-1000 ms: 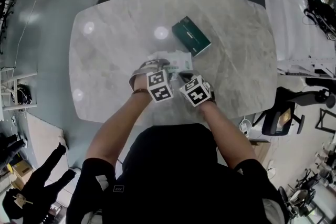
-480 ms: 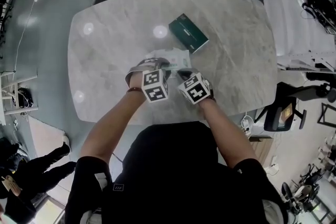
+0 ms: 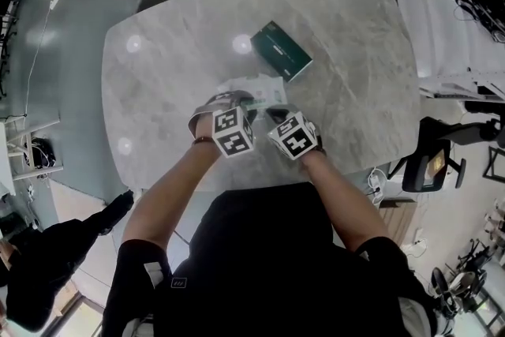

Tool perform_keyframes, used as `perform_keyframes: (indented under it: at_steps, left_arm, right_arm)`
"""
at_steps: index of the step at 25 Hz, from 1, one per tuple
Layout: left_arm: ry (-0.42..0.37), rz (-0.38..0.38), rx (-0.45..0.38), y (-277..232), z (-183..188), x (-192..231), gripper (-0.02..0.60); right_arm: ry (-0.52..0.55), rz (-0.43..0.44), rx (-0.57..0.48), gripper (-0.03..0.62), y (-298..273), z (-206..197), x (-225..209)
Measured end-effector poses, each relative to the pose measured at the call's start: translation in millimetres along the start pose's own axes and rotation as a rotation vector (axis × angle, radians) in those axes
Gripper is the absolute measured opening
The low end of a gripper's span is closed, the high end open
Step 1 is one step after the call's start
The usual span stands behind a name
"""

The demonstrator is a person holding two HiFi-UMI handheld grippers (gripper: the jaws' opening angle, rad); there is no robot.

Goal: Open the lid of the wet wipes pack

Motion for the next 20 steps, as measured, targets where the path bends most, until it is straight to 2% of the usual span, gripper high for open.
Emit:
perform_keyframes:
  at_steps: [4, 12, 14, 16, 20]
  left_arm:
    - [0.012, 0.003, 0.028, -8.5, 0.7, -1.1, 0.146]
    - [0.151, -0.009, -0.080, 19.9, 4.4, 20.2, 0.137]
    - [0.155, 0.017, -0.095, 26.6, 4.7, 29.2, 0.133]
    - [0.168, 0.061, -0.101, 33.7, 1.9, 42.4, 0.069]
    - [0.258, 0.094, -0.108, 37.6, -10.1, 70.4, 0.059]
  right_arm:
    - [0.000, 0.020, 0.009, 0.006, -1.2, -0.2, -0.7]
    - [-0.008, 0.034, -0.003, 0.006, -1.7, -0.7, -2.8]
    - [-0.008, 0.037, -0.007, 0.006, -2.8, -1.3, -3.9]
    - [-0.013, 0.044, -0.003, 0.005, -2.1, -2.3, -3.9]
    - [-0.026, 0.049, -0.012, 0.005, -0.6, -3.1, -3.9]
Point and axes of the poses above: the fingertips, and each gripper's own axes: y backward along the fingers, x to its left, z out of its top, the point moved 4 cm from there along y, backward along the fingers, and after that the axes turned 11 degrees about x, right-handed, at the moved point
